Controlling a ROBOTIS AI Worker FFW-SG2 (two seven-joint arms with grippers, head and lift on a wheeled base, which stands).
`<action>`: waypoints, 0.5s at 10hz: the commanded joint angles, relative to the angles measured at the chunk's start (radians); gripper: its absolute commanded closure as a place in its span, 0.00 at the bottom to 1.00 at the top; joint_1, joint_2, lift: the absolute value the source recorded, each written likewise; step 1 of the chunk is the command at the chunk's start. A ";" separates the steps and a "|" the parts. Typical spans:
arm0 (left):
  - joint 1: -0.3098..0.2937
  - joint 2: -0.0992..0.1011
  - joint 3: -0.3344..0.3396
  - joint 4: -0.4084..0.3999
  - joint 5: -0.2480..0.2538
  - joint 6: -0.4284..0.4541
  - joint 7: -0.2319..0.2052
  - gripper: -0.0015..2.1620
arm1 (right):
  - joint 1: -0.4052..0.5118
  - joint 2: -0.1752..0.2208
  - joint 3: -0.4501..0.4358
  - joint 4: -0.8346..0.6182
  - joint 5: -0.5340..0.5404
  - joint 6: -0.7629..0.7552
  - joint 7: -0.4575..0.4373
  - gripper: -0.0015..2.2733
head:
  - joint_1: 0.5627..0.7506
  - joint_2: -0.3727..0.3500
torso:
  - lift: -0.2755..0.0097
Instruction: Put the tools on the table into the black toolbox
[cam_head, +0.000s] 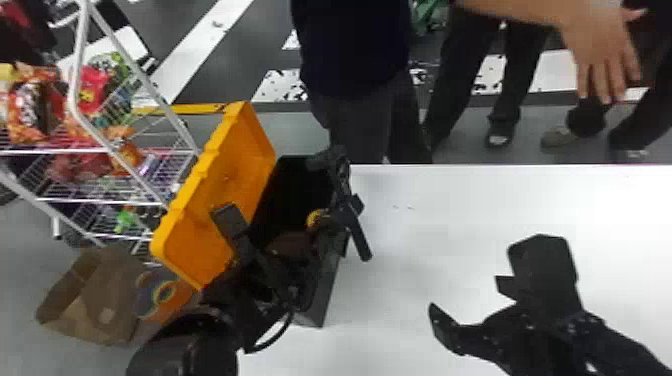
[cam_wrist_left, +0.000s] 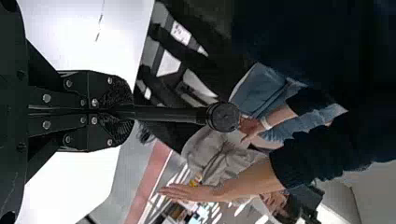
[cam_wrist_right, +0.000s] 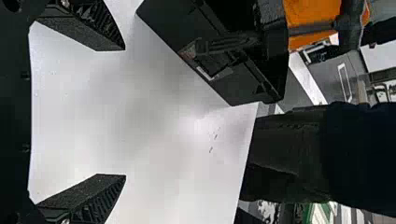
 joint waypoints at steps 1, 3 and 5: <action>0.013 -0.002 0.017 0.004 -0.114 -0.142 0.037 0.99 | 0.015 -0.007 -0.065 -0.006 -0.051 -0.031 0.024 0.02 | 0.70 1.00 | 0.83; 0.026 -0.014 0.072 0.010 -0.167 -0.194 0.049 0.99 | 0.032 -0.008 -0.125 -0.006 -0.081 -0.044 0.053 0.02 | 0.70 1.00 | 0.83; 0.030 -0.020 0.104 0.025 -0.220 -0.274 0.074 0.99 | 0.060 -0.010 -0.219 -0.013 -0.138 -0.047 0.091 0.03 | 0.70 1.00 | 0.83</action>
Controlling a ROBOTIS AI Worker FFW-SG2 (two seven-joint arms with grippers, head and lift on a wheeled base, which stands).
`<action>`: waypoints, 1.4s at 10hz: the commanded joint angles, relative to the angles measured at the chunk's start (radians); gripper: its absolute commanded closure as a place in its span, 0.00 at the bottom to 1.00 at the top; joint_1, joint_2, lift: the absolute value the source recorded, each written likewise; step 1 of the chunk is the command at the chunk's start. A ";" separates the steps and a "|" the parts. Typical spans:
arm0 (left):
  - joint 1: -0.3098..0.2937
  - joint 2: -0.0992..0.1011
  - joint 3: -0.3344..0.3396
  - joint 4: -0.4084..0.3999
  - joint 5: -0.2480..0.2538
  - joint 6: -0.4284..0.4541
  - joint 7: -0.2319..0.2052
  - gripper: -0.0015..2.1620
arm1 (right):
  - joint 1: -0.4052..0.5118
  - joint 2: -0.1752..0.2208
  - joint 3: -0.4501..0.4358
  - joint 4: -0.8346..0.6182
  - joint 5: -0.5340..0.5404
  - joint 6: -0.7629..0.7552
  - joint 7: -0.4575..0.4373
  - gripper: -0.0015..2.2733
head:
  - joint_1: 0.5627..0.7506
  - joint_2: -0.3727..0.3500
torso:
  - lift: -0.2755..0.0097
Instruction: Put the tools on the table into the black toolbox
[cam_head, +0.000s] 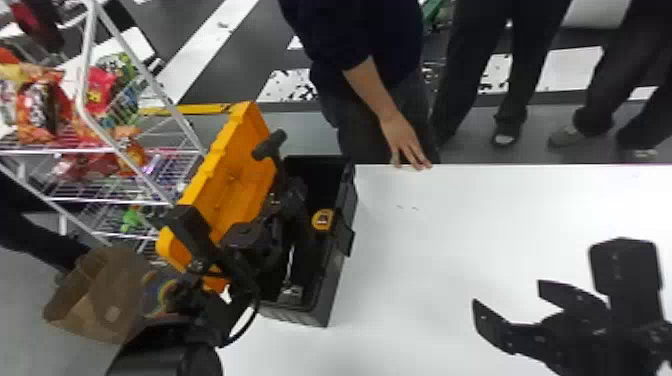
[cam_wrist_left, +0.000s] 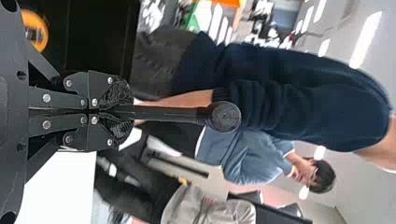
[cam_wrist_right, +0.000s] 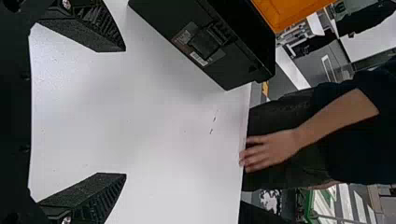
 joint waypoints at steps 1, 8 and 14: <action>-0.010 -0.002 0.007 0.052 -0.042 -0.088 0.010 0.99 | 0.027 0.000 -0.072 -0.013 -0.038 -0.012 0.015 0.03 | 0.70 1.00 | 0.83; 0.031 -0.019 -0.016 0.094 -0.071 -0.208 0.041 0.02 | 0.109 0.000 -0.281 -0.038 -0.141 -0.156 0.085 0.03 | 0.70 0.96 | 0.83; 0.228 -0.046 -0.098 -0.005 -0.102 -0.395 0.161 0.02 | 0.159 0.001 -0.402 0.041 -0.221 -0.503 0.122 0.04 | 0.70 0.85 | 0.83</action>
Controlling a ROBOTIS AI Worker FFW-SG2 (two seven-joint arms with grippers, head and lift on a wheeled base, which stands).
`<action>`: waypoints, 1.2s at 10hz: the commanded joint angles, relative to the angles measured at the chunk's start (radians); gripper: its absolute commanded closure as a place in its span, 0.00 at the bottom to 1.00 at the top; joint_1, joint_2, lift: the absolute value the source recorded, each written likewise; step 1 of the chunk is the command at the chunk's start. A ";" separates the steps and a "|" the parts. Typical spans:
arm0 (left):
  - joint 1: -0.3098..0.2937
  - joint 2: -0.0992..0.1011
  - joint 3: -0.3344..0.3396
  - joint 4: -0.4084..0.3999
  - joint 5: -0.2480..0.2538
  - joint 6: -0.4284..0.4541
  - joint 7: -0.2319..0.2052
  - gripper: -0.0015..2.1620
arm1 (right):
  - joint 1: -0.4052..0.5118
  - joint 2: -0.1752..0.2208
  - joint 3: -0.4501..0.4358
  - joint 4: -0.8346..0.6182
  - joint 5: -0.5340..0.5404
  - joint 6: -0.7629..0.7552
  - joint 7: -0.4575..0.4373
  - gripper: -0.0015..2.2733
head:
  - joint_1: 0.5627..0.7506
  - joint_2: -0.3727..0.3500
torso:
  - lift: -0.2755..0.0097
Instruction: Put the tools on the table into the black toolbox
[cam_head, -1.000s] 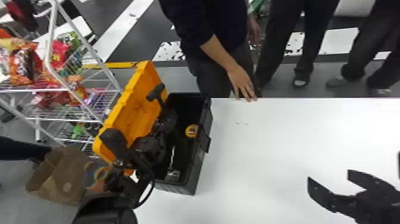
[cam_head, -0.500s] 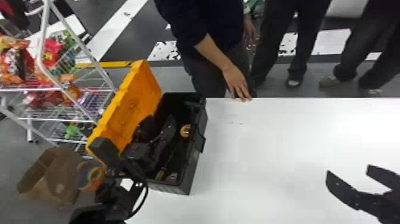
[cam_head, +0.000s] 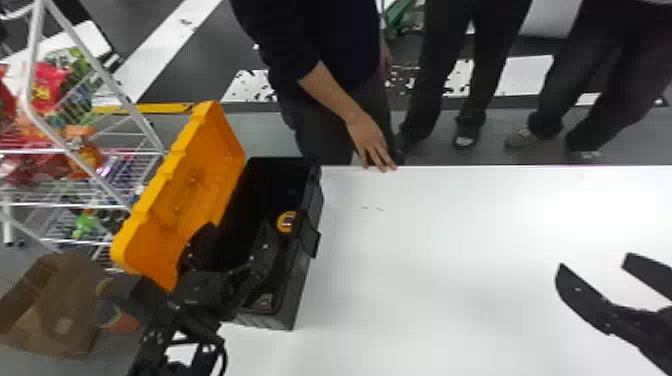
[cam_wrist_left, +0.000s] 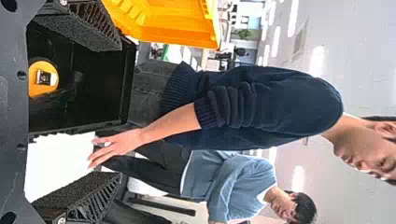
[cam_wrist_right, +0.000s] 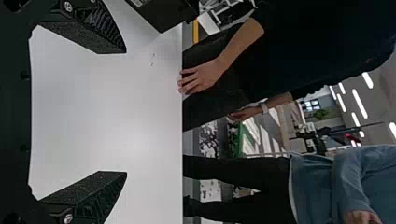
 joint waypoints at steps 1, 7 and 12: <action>0.043 -0.001 -0.041 0.002 -0.015 -0.092 0.014 0.02 | 0.007 0.002 -0.016 0.060 -0.017 -0.162 -0.002 0.04 | 0.70 0.82 | 0.83; 0.120 0.006 -0.203 0.106 -0.136 -0.466 0.149 0.02 | 0.064 0.033 -0.123 0.201 -0.037 -0.488 -0.060 0.04 | 0.70 0.57 | 0.83; 0.135 0.002 -0.275 0.192 -0.198 -0.650 0.218 0.01 | 0.114 0.033 -0.133 0.239 -0.047 -0.635 -0.059 0.04 | 0.70 0.41 | 0.83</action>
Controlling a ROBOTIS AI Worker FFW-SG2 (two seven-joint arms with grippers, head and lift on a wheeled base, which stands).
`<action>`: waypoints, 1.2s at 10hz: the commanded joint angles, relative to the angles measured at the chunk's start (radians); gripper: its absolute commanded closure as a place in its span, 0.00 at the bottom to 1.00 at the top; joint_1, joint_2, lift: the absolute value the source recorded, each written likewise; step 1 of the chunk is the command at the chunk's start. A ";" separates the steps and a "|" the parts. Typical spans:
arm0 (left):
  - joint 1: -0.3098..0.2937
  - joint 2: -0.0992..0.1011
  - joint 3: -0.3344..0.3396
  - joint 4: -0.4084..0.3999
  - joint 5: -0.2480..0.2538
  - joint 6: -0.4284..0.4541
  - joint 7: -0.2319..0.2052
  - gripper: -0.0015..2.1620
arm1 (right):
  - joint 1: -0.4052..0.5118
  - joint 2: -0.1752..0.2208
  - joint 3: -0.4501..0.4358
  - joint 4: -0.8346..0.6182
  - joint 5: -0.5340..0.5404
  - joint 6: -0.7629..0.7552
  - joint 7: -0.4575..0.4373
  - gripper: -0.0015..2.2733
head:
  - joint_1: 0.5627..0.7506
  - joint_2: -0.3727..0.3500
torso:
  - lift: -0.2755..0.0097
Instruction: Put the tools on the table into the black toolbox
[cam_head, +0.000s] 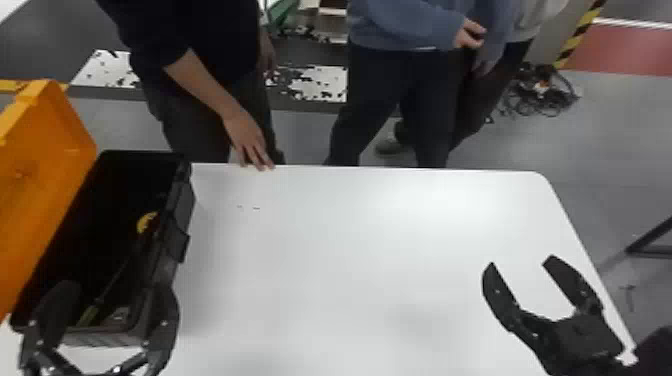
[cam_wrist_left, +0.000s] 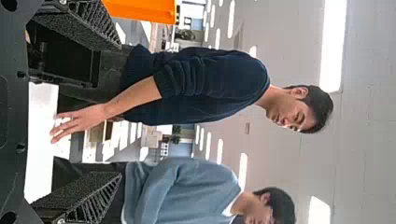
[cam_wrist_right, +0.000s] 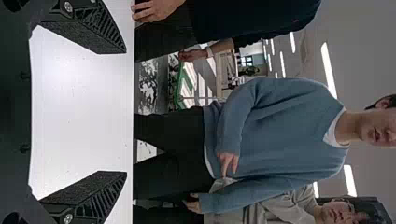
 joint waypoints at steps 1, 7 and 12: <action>0.001 -0.001 -0.008 0.012 -0.005 -0.024 0.000 0.01 | 0.002 0.001 0.005 0.003 -0.001 -0.007 0.000 0.04 | 0.70 0.40 | 0.83; 0.015 0.001 -0.010 0.013 -0.006 -0.027 0.008 0.01 | 0.004 0.001 0.028 0.006 -0.001 -0.007 0.000 0.04 | 0.70 0.41 | 0.83; 0.015 0.005 -0.019 0.012 -0.037 0.009 0.008 0.01 | -0.001 0.001 0.030 0.006 -0.001 -0.011 0.000 0.04 | 0.70 0.41 | 0.83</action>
